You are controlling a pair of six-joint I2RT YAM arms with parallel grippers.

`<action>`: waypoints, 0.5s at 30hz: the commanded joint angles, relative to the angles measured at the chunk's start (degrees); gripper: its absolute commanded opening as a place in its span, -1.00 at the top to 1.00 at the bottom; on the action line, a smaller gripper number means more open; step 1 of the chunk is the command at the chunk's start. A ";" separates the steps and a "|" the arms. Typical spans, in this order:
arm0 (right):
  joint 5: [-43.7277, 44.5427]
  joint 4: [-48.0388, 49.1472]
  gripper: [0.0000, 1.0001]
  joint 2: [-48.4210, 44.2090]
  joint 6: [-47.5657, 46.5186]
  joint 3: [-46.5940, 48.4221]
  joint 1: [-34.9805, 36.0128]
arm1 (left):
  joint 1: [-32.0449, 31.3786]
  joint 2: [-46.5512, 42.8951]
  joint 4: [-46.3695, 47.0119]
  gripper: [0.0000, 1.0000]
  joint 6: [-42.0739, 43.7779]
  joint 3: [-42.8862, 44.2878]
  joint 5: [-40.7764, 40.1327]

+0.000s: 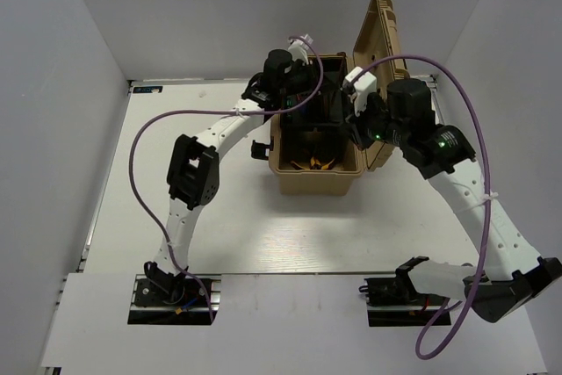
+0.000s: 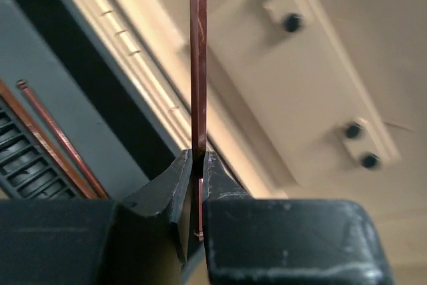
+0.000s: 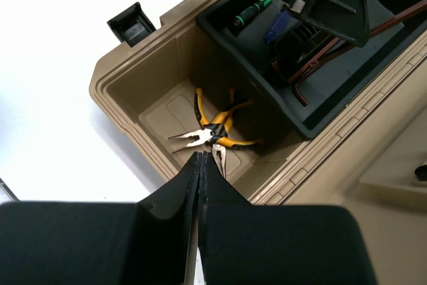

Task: Sort the tools into containers

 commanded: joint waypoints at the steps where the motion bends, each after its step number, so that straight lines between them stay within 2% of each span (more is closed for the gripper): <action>1: 0.98 0.13 1.00 -1.82 0.31 -1.28 -0.21 | -1.01 -1.33 -4.16 1.00 -0.59 3.31 -6.97; 8: 0.54 0.22 1.00 -2.18 0.75 -1.81 -0.30 | -2.07 0.96 -11.54 1.00 0.55 6.29 -11.81; 9: 0.46 0.31 1.00 -2.26 0.66 -1.81 -0.30 | -2.07 1.74 -11.56 0.94 0.55 6.30 -11.81; 10: 0.37 0.48 1.00 -2.26 0.75 -1.99 -0.38 | -2.07 2.36 -12.34 0.81 0.55 7.08 -11.81; 11: 0.19 0.48 0.90 -2.35 0.84 -2.07 -0.56 | -2.07 2.36 -12.87 0.68 0.55 7.61 -11.81; 12: 0.10 0.57 0.83 -2.44 0.93 -2.16 -0.38 | -2.07 2.36 -12.88 0.39 0.55 7.62 -11.81; 13: 0.02 0.40 0.75 -2.61 0.93 -2.34 -0.64 | -2.59 2.36 -12.88 0.21 0.55 8.14 -11.81; 15: -0.51 0.31 0.65 -2.88 0.93 -2.34 -0.65 | -2.60 2.36 -12.88 0.02 0.55 8.14 -11.81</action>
